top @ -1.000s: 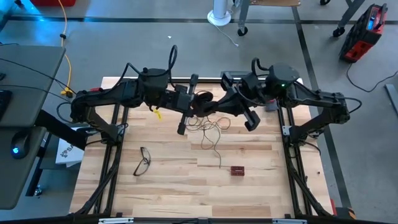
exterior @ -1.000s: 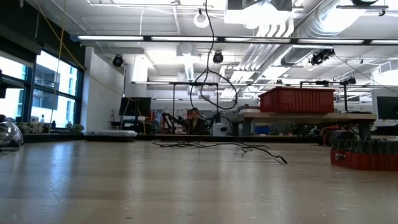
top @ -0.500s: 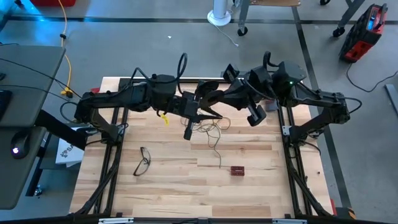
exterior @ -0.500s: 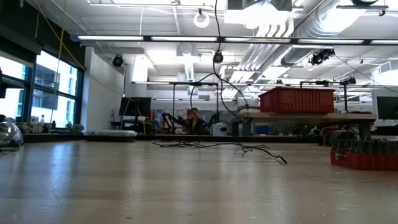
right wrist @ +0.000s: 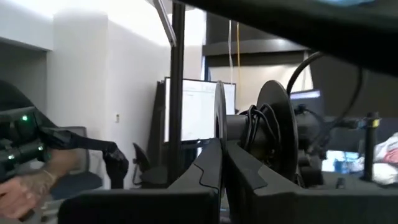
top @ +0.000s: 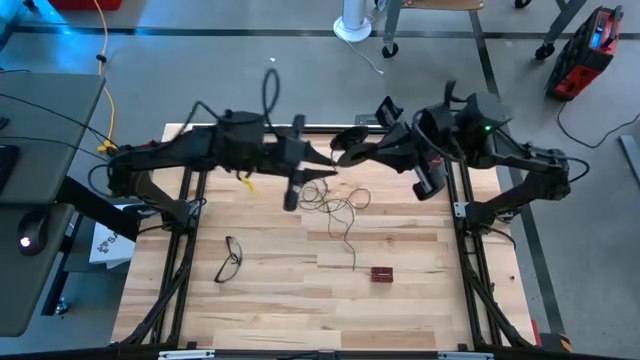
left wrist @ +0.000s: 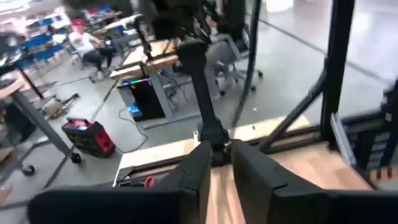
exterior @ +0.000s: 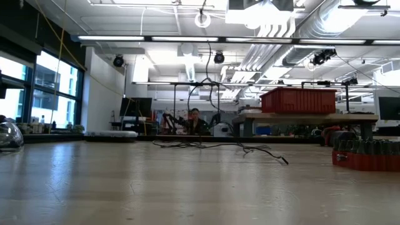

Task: Coil cords
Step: Coil the black wire into the spool

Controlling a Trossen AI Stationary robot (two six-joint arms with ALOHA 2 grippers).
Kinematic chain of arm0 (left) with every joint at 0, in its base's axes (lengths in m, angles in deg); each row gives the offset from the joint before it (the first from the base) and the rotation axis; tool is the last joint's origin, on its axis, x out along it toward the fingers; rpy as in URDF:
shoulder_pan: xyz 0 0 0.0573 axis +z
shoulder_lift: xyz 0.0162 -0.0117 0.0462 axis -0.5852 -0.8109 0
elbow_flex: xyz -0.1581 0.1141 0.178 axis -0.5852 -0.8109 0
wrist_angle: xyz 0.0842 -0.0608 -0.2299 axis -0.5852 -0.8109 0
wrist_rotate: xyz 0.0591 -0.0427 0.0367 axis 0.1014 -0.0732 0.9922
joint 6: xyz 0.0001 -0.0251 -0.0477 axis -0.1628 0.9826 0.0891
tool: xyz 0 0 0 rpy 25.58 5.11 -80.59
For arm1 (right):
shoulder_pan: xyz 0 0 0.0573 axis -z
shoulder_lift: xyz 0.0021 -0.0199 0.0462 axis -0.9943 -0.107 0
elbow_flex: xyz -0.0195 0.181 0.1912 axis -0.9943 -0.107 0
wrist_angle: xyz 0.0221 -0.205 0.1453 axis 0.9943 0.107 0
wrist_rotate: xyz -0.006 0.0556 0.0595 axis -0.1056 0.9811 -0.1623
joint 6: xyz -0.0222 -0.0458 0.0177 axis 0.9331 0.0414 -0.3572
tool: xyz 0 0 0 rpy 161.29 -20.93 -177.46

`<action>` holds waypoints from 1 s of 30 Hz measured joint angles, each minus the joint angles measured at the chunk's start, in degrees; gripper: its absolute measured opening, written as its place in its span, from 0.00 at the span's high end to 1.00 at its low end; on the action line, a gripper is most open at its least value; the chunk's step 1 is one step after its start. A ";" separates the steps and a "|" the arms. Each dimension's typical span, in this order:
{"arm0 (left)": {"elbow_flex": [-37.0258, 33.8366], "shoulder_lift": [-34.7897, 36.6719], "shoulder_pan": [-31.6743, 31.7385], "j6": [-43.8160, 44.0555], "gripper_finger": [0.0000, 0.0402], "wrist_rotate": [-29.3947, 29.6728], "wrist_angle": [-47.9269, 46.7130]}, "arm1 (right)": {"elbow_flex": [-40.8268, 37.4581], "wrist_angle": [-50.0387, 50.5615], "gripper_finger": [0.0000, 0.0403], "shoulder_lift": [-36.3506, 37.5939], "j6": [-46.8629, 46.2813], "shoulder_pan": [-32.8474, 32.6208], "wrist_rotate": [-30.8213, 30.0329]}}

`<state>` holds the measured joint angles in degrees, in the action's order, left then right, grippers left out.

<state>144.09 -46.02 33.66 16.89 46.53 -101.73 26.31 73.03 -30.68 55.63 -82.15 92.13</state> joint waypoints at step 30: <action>0.01 5.19 -3.91 10.07 0.66 18.25 8.11 | 0.02 7.23 1.00 -2.26 11.98 5.78 -5.98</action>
<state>144.11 -40.83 29.75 26.97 64.78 -93.62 26.33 80.27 -32.94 67.61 -76.38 86.15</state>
